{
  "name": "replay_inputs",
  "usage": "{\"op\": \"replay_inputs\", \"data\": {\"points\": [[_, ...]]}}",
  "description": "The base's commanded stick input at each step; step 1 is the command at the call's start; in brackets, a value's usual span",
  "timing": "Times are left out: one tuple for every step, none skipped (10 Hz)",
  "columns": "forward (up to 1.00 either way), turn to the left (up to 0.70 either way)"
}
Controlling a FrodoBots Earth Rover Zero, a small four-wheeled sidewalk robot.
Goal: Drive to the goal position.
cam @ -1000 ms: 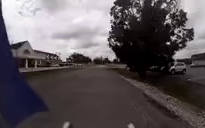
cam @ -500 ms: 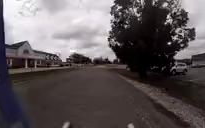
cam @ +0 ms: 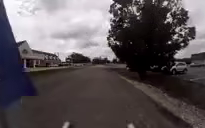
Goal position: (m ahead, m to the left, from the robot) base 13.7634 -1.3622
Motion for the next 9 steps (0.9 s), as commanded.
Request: {"op": "replay_inputs", "data": {"points": [[0.45, 0.27], [0.45, 0.09], [0.45, 0.04], [0.45, 0.00], [0.45, 0.00], [0.45, 0.00], [0.45, 0.00], [0.45, 0.00], [0.45, 0.00]]}}
